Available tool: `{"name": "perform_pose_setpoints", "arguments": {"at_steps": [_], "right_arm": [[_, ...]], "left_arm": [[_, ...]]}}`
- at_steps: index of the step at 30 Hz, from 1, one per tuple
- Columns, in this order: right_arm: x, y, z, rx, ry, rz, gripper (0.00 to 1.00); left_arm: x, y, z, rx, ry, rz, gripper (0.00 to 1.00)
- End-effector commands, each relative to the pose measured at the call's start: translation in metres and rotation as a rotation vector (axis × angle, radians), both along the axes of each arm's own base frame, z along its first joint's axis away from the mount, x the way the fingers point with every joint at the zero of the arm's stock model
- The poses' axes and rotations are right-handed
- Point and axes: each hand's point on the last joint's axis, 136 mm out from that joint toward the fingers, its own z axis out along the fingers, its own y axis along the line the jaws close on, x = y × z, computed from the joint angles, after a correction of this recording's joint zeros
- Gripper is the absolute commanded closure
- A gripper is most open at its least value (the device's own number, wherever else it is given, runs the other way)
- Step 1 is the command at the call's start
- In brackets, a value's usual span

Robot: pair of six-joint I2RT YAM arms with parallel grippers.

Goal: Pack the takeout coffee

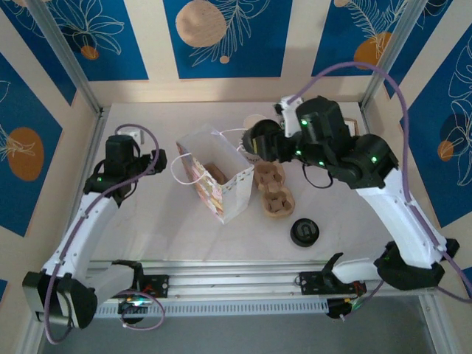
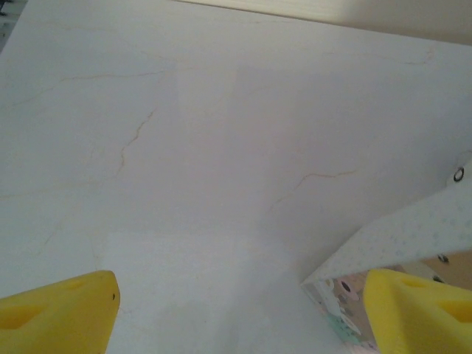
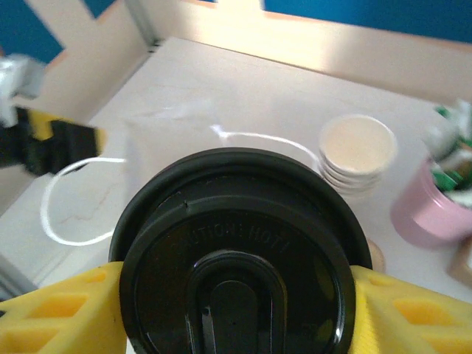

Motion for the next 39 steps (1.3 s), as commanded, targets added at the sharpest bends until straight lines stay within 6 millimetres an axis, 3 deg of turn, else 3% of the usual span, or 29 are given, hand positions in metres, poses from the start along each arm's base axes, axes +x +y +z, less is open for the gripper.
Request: {"name": "perform_pose_setpoints", "arguments": {"at_steps": [1,5,8,12,18,25,30,39], "right_arm": [[0.000,0.027,0.002,-0.099,-0.065,0.100,0.35],[-0.003,0.059,-0.002,-0.098,-0.043,0.209,0.35],[-0.004,0.078,-0.012,-0.113,0.003,0.274,0.35],[0.005,0.091,-0.035,-0.182,0.061,0.293,0.35],[0.022,0.101,-0.069,-0.294,0.136,0.289,0.35],[0.030,0.109,-0.109,-0.369,0.276,0.310,0.36],[0.033,0.115,-0.128,-0.401,0.341,0.324,0.36],[0.029,0.115,-0.157,-0.447,0.435,0.327,0.36]], "left_arm": [[0.013,0.009,0.018,-0.079,-0.010,0.060,0.15],[0.036,0.007,0.018,-0.205,-0.002,0.055,0.16],[0.057,-0.012,0.016,-0.309,0.003,-0.035,0.17],[0.081,-0.031,0.010,-0.364,0.023,-0.134,0.19],[0.100,-0.055,-0.009,-0.434,0.069,-0.258,0.18],[0.101,-0.081,-0.034,-0.474,0.113,-0.349,0.18],[0.089,-0.107,-0.056,-0.489,0.177,-0.433,0.19],[0.069,-0.136,-0.067,-0.487,0.238,-0.543,0.19]]}}
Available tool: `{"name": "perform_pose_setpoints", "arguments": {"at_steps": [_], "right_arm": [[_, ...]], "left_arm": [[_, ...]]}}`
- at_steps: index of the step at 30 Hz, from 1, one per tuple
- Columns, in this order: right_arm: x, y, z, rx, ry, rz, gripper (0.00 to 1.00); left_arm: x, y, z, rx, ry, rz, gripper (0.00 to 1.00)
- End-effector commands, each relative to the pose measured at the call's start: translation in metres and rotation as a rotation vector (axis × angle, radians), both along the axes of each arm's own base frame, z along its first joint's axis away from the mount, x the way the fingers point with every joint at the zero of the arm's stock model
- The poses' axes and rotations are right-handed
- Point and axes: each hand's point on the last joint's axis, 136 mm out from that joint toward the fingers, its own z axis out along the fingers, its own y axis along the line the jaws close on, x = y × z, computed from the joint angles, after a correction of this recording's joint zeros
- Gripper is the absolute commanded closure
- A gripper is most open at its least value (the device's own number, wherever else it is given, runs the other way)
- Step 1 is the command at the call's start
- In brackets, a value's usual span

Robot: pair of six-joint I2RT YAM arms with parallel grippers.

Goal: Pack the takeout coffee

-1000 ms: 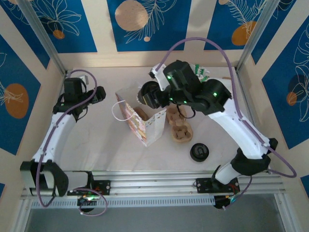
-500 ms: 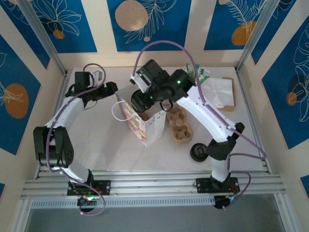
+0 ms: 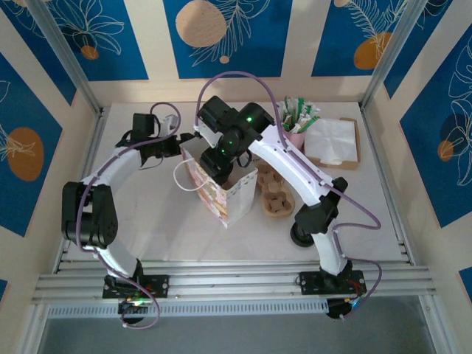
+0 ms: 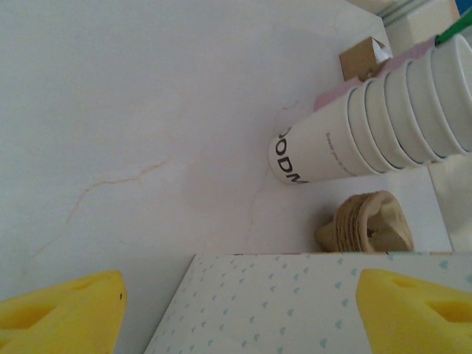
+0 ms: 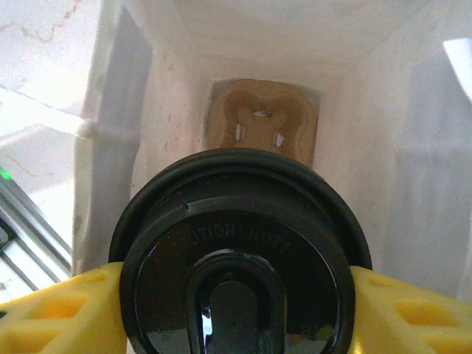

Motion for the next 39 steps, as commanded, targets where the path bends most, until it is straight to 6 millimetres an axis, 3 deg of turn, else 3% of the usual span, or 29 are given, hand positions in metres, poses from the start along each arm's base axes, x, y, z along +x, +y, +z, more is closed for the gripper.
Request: {"name": "perform_pose_setpoints", "arguments": {"at_steps": [1,7,12,16,20,28,39], "right_arm": [[-0.008,-0.003,-0.006,-0.010,0.053,0.009,0.37],[-0.009,-0.008,-0.014,-0.046,0.065,-0.006,0.37],[-0.006,-0.015,-0.025,-0.066,0.077,-0.020,0.38],[-0.007,-0.019,-0.032,-0.081,0.100,-0.028,0.40],[-0.011,-0.021,-0.035,-0.083,0.107,-0.033,0.41],[-0.012,-0.020,-0.050,-0.092,0.121,-0.042,0.43],[0.000,-0.004,-0.064,-0.065,0.092,-0.024,0.44]], "left_arm": [[-0.015,-0.016,-0.005,-0.010,0.015,-0.088,0.19],[-0.029,-0.027,-0.005,0.027,0.029,-0.126,0.19],[-0.037,-0.012,-0.005,0.091,0.067,-0.052,0.17],[-0.046,0.010,-0.017,0.203,0.119,0.030,0.16],[-0.054,0.018,-0.028,0.242,0.144,0.051,0.16],[-0.049,0.025,-0.046,0.274,0.191,0.083,0.16],[-0.048,0.031,-0.048,0.302,0.208,0.103,0.16]]}}
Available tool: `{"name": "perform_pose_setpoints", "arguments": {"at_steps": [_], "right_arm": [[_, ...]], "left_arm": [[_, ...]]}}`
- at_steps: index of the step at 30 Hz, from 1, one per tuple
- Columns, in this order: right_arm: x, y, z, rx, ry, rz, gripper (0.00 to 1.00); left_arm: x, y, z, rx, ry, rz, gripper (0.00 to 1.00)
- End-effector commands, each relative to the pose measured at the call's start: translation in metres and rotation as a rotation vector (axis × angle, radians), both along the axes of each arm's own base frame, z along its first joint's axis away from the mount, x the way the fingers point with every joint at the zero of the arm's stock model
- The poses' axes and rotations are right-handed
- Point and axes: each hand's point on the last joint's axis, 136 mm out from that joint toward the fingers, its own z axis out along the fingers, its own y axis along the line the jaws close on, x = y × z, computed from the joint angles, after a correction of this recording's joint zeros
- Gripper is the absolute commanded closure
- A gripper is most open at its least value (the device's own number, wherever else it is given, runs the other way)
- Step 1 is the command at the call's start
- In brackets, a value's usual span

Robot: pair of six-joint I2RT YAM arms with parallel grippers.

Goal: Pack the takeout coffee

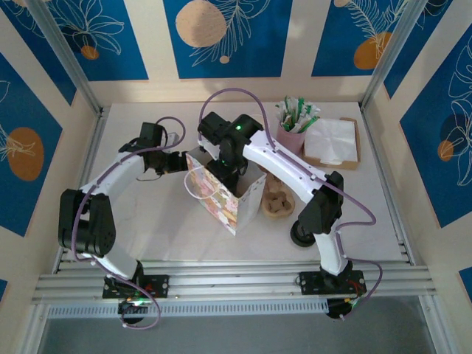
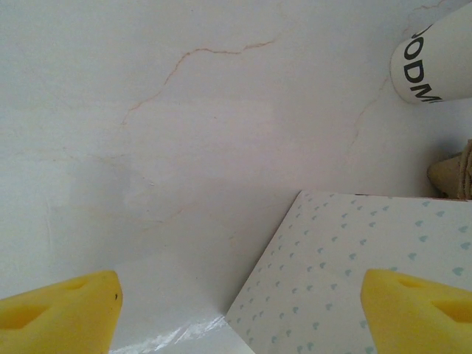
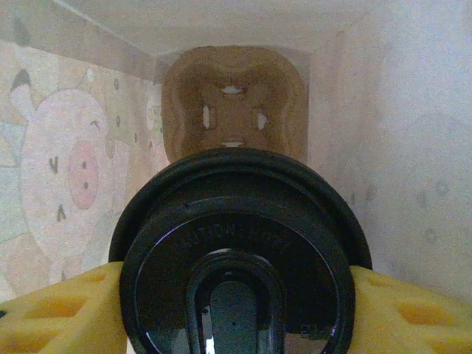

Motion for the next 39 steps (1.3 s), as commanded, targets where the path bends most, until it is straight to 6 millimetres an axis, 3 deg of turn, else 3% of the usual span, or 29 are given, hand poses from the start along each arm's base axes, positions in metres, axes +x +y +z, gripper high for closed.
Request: {"name": "perform_pose_setpoints", "arguments": {"at_steps": [1,13,23,27,35,39], "right_arm": [[-0.001,0.009,0.004,0.050,-0.012,0.013,0.44],[0.006,0.015,-0.026,0.042,-0.015,0.018,0.46],[-0.007,0.007,-0.055,-0.020,0.045,0.001,0.46],[-0.003,0.005,-0.048,-0.018,0.017,-0.009,0.46],[0.009,0.012,-0.008,0.038,-0.088,-0.020,0.45],[0.011,0.016,-0.003,0.049,-0.106,-0.009,0.45]], "left_arm": [[0.001,0.003,-0.001,0.013,0.017,0.008,0.16],[0.001,0.005,-0.004,0.018,0.030,0.015,0.16],[0.001,0.006,-0.008,0.033,0.041,0.018,0.16],[0.001,0.007,-0.010,0.040,0.046,0.020,0.16],[0.001,0.010,-0.012,0.055,0.052,0.022,0.16],[0.001,0.011,-0.013,0.062,0.053,0.023,0.16]]}}
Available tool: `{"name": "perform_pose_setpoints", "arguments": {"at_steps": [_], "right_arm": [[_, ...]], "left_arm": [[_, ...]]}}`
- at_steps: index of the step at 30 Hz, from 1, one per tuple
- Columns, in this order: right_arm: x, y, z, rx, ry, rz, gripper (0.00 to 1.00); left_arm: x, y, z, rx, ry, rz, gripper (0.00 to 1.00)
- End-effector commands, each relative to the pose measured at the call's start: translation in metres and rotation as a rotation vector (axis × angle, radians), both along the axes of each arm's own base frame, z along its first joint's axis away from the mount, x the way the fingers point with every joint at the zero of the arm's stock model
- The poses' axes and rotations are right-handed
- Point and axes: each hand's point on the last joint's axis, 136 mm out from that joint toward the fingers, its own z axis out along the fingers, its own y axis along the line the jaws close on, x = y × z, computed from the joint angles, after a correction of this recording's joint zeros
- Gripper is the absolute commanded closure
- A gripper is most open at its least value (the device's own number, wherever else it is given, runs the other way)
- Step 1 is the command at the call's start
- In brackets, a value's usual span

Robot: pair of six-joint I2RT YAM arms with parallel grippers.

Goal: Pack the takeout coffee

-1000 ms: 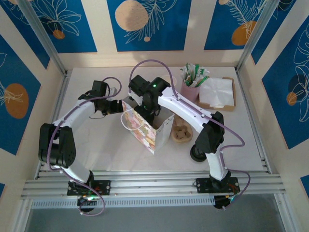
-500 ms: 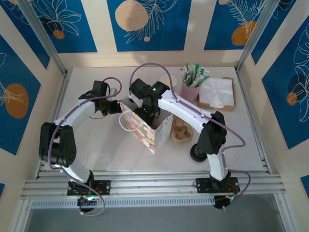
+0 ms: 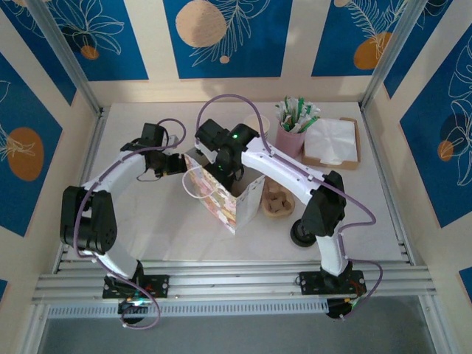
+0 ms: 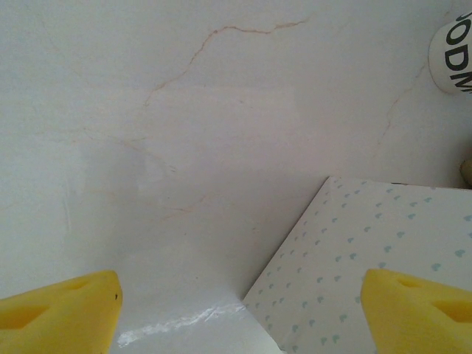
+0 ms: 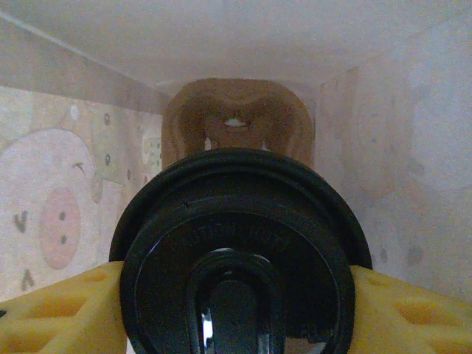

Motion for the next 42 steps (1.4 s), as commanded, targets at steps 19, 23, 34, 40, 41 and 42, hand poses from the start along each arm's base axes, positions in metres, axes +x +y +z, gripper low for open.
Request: {"name": "perform_pose_setpoints", "arguments": {"at_steps": [19,23,34,40,41,42], "right_arm": [[-0.022,-0.016,-0.056,-0.115,0.174,-0.032,0.46],[-0.019,-0.017,-0.050,-0.112,0.155,-0.040,0.46],[0.007,0.001,0.010,-0.073,-0.099,-0.032,0.45],[0.001,-0.002,0.002,-0.109,-0.065,-0.030,0.45],[-0.002,-0.003,-0.003,-0.120,-0.043,-0.031,0.45],[-0.006,-0.004,-0.009,-0.129,-0.016,-0.030,0.46]], "left_arm": [[0.004,0.007,-0.003,0.040,0.015,0.005,0.16],[0.004,0.006,-0.003,0.039,0.017,0.005,0.16],[0.004,0.008,-0.002,0.047,0.011,0.009,0.16],[0.003,0.009,-0.001,0.052,0.011,0.009,0.16],[0.004,0.010,-0.001,0.057,0.007,0.010,0.16],[0.004,0.010,-0.001,0.063,0.006,0.011,0.16]]}}
